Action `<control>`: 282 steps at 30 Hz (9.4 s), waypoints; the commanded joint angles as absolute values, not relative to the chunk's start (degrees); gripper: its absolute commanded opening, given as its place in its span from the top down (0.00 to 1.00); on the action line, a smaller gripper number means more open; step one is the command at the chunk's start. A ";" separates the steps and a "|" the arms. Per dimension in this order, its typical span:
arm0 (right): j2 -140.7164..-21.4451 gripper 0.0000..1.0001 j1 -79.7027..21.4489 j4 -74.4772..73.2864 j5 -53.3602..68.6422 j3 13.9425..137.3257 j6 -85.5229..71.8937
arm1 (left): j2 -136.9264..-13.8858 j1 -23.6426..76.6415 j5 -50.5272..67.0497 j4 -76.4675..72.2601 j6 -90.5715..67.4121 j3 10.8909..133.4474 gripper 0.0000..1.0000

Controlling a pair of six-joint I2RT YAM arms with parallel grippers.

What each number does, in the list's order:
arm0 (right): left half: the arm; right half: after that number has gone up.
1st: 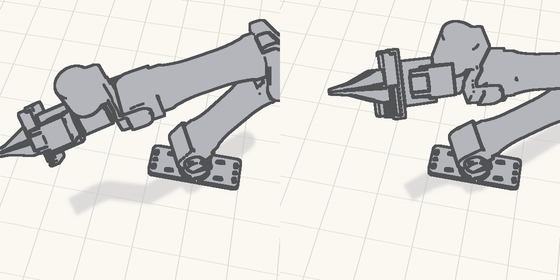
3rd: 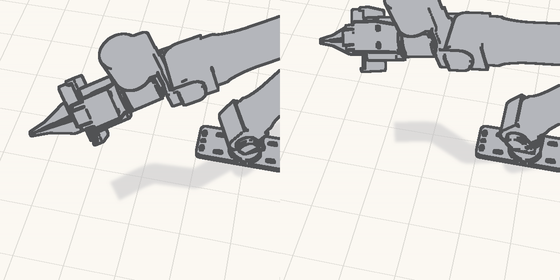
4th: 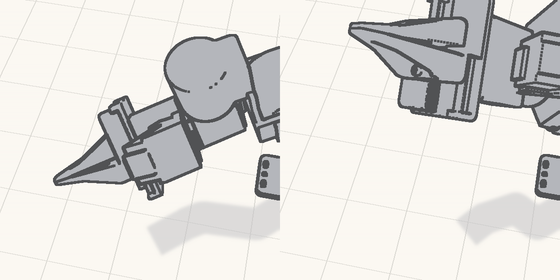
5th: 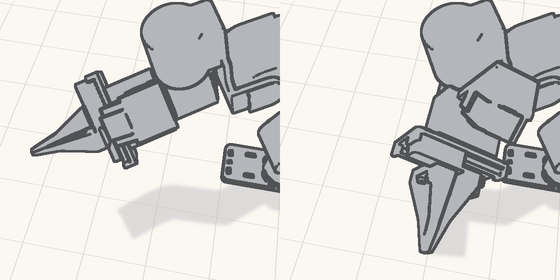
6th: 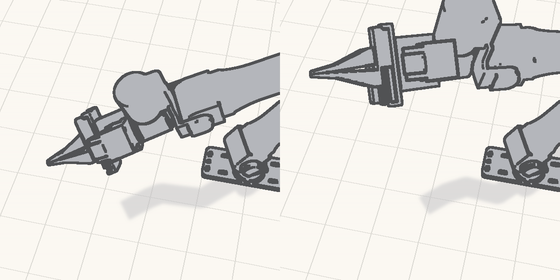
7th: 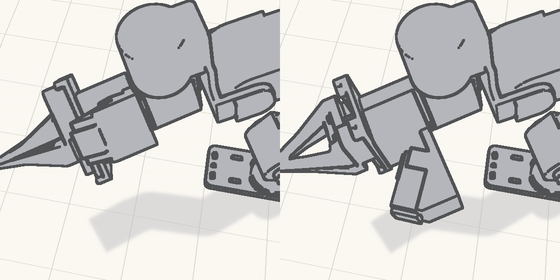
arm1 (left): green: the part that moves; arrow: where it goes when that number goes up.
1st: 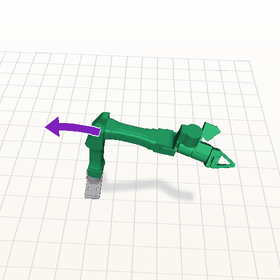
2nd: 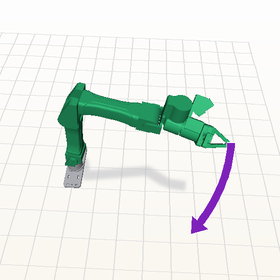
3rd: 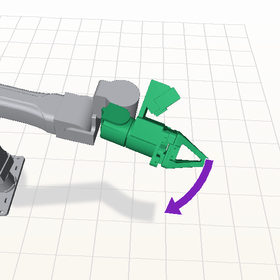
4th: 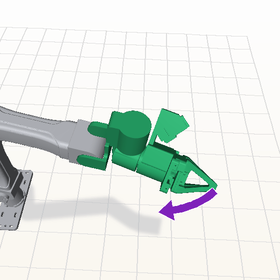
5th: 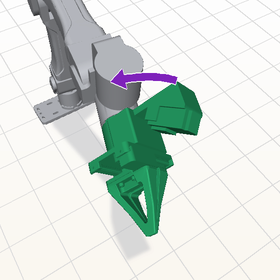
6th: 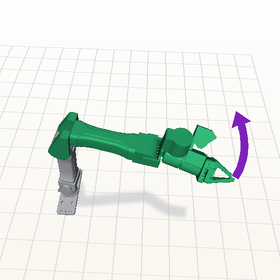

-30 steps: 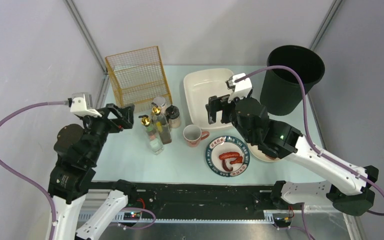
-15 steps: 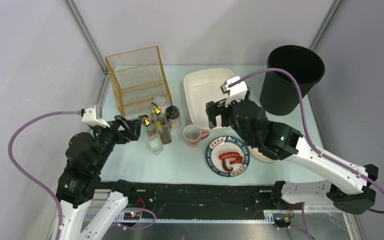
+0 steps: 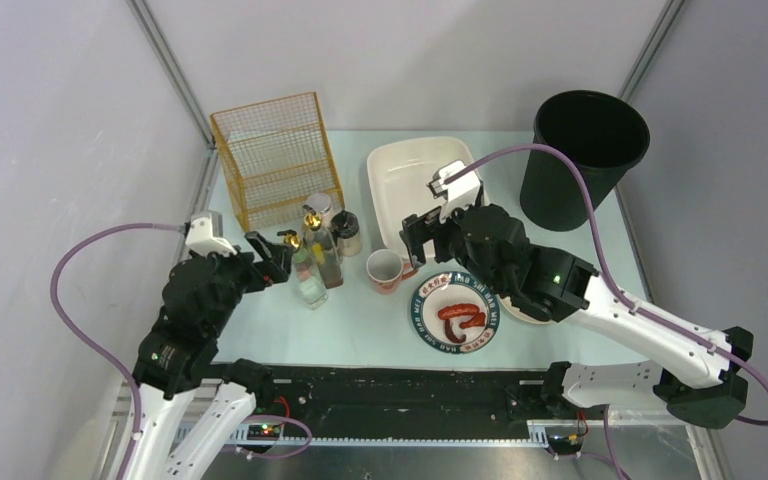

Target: Clear the kitchen counter

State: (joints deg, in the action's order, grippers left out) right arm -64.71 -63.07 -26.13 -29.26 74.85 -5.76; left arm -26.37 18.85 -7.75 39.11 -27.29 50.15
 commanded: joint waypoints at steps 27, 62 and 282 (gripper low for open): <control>-65.92 0.03 -62.96 -24.80 -25.73 71.79 -4.88 | -41.86 39.92 -44.02 28.89 -28.16 47.56 0.31; -63.55 0.04 -62.64 -26.46 -24.55 70.14 -7.90 | -33.33 42.19 -46.68 24.83 -24.98 44.98 1.00; -57.62 0.03 -55.87 -20.51 -1.81 59.47 -17.46 | -91.73 9.59 -19.45 8.16 -18.08 94.78 0.00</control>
